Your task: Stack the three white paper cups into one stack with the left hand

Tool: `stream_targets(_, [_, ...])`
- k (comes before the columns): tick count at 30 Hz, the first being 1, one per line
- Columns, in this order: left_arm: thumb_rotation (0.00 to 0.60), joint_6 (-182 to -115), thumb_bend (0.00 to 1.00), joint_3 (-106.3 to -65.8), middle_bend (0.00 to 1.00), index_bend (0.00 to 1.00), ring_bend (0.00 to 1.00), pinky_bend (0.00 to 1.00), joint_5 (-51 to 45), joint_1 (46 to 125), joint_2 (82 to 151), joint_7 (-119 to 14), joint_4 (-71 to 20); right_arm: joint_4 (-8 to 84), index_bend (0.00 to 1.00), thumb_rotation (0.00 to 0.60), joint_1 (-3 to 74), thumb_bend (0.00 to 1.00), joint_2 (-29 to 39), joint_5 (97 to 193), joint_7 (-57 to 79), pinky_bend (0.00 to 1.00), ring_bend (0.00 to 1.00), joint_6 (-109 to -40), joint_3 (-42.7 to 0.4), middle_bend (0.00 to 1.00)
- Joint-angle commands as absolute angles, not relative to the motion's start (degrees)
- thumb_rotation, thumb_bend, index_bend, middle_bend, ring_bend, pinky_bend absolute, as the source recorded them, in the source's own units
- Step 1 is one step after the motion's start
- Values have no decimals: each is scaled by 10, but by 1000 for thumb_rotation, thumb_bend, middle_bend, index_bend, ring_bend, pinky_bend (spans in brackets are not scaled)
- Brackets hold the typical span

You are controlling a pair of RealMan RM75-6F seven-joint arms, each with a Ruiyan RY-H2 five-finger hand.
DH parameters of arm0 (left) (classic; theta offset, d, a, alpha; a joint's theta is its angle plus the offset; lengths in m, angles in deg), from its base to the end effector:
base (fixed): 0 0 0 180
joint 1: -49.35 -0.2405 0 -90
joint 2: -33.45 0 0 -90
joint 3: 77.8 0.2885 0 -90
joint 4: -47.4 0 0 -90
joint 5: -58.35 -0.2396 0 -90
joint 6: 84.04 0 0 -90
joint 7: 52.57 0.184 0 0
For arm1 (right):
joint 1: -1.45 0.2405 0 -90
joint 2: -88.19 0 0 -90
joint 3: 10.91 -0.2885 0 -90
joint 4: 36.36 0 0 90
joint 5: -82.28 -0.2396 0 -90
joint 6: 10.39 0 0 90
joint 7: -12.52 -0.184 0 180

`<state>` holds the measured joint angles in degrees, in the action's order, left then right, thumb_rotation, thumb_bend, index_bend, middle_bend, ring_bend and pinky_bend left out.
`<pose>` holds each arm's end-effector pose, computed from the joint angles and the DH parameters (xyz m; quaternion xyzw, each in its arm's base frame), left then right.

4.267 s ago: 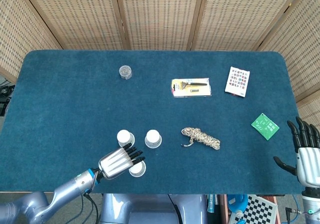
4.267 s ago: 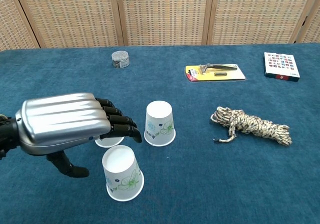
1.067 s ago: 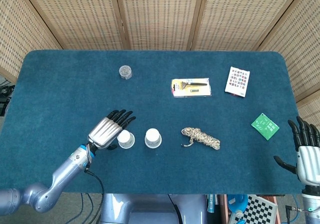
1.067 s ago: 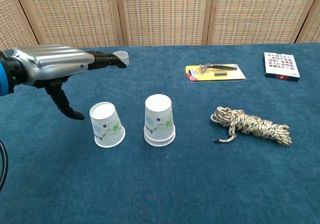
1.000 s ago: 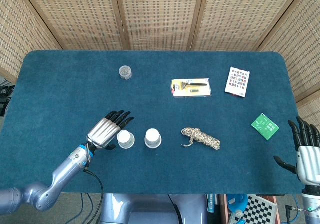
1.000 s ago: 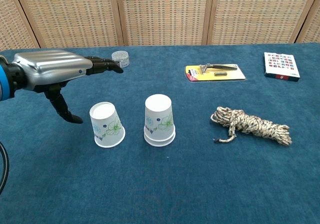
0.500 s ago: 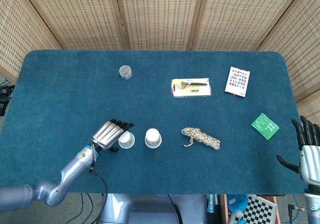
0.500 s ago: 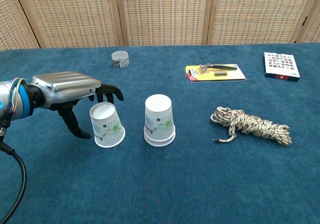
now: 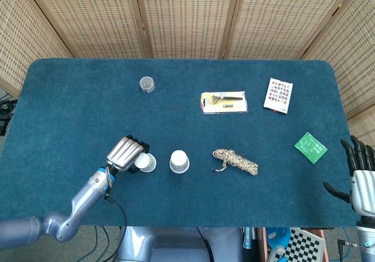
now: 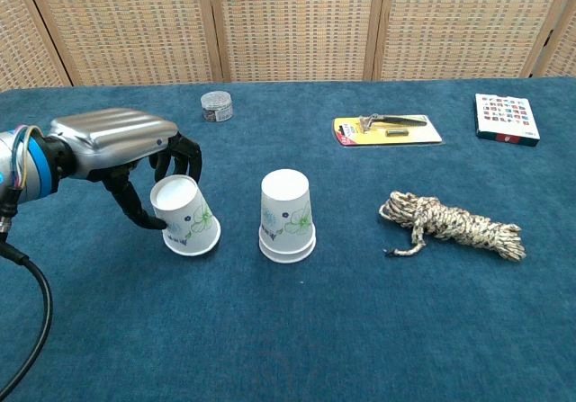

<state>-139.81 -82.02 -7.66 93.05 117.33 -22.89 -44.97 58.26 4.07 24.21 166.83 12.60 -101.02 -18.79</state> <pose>-0.1540 0.3741 -0.0560 -0.8107 -0.2899 -0.3178 0.3971 -0.3401 -0.2299 0.1768 0.5355 -0.3598 0.4392 0.6252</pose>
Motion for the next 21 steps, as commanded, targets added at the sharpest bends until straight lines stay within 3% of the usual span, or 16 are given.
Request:
stream_targets(1, [600,-1417,191,-831,501,433,466,355,-100,926,1149,-251,-479,582,27,600,41,0,242,1668,126,0,0,-1010,-188,0])
stream_targets(13, [600,-1444,191,-869,497,434,465,330,-166,922,1076,-347,-575,588,27,600,40,0,246,1670,118,0,0,-1008,-186,0])
stream_targets(21, [600,-1429,191,-877,464,434,430,322,-161,936,1098,-358,-565,587,27,600,40,0,248,1667,115,0,0,-1007,-187,0])
